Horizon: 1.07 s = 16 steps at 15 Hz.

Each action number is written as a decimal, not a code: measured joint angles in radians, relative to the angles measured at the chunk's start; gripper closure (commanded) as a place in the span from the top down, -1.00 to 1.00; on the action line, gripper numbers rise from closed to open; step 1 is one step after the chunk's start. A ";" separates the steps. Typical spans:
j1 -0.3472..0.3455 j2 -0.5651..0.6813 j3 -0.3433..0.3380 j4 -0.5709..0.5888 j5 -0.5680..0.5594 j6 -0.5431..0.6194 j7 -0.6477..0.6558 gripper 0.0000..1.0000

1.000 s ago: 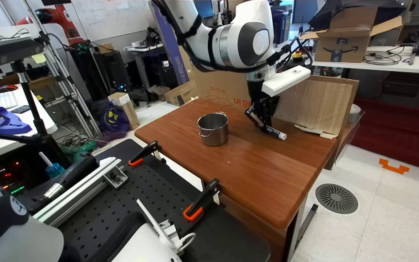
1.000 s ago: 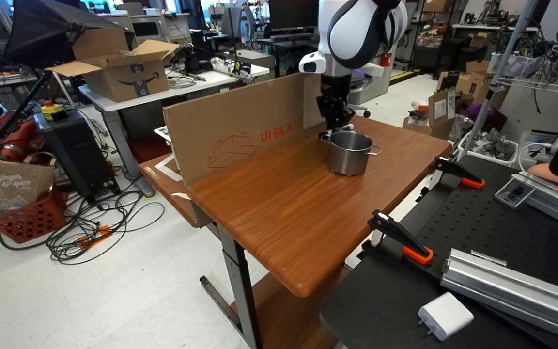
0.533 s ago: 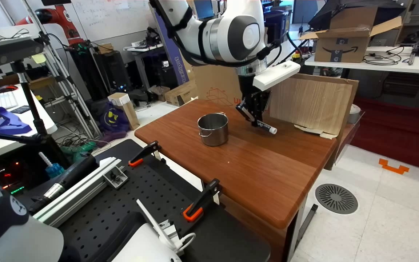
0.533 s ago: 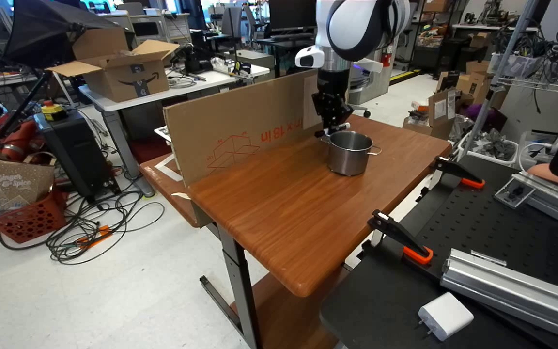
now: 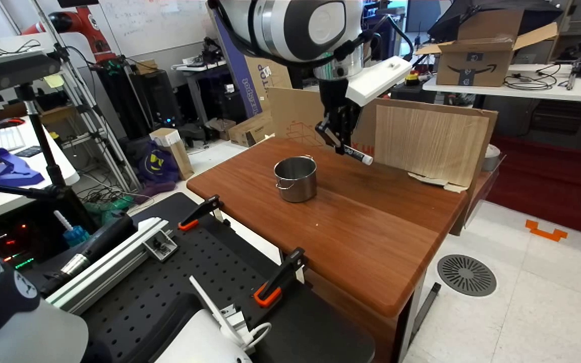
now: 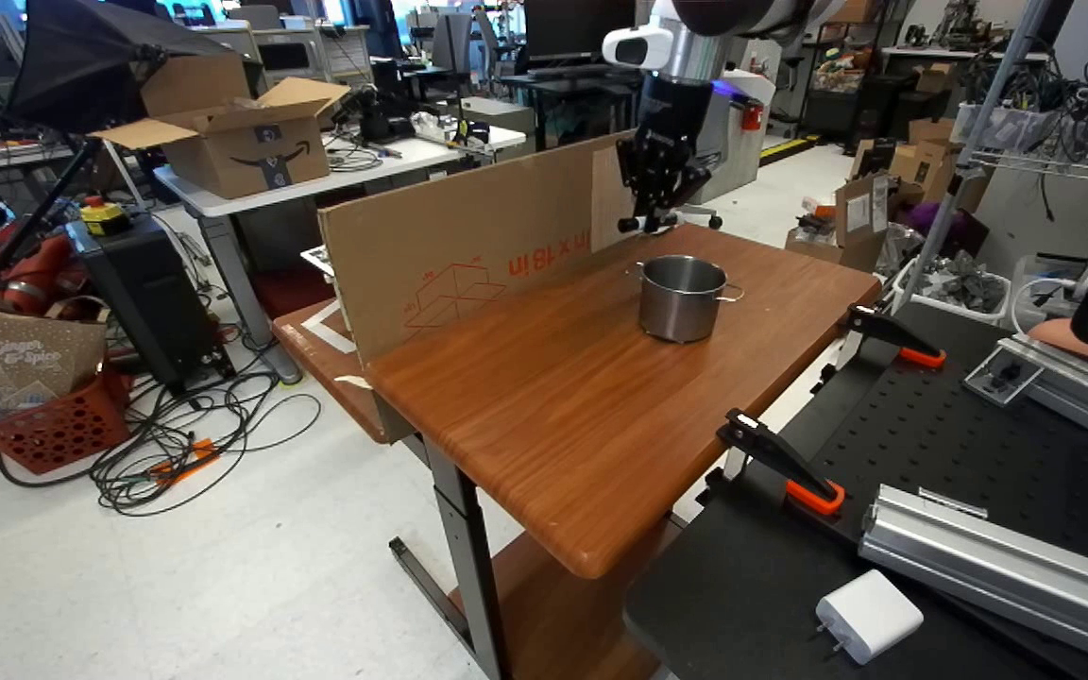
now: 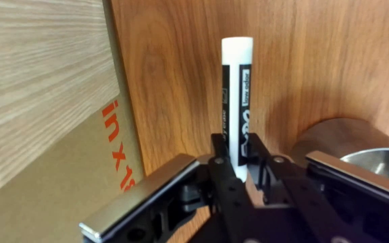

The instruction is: Place the marker in the silver pot

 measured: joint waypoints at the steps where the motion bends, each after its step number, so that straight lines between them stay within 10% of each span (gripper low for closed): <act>1: -0.053 -0.019 0.054 -0.020 0.050 0.000 -0.070 -0.90; 6: -0.265 -0.056 0.262 -0.076 0.311 -0.031 -0.404 -0.90; 16: -0.120 -0.172 0.054 -0.099 0.594 -0.332 -0.727 -0.90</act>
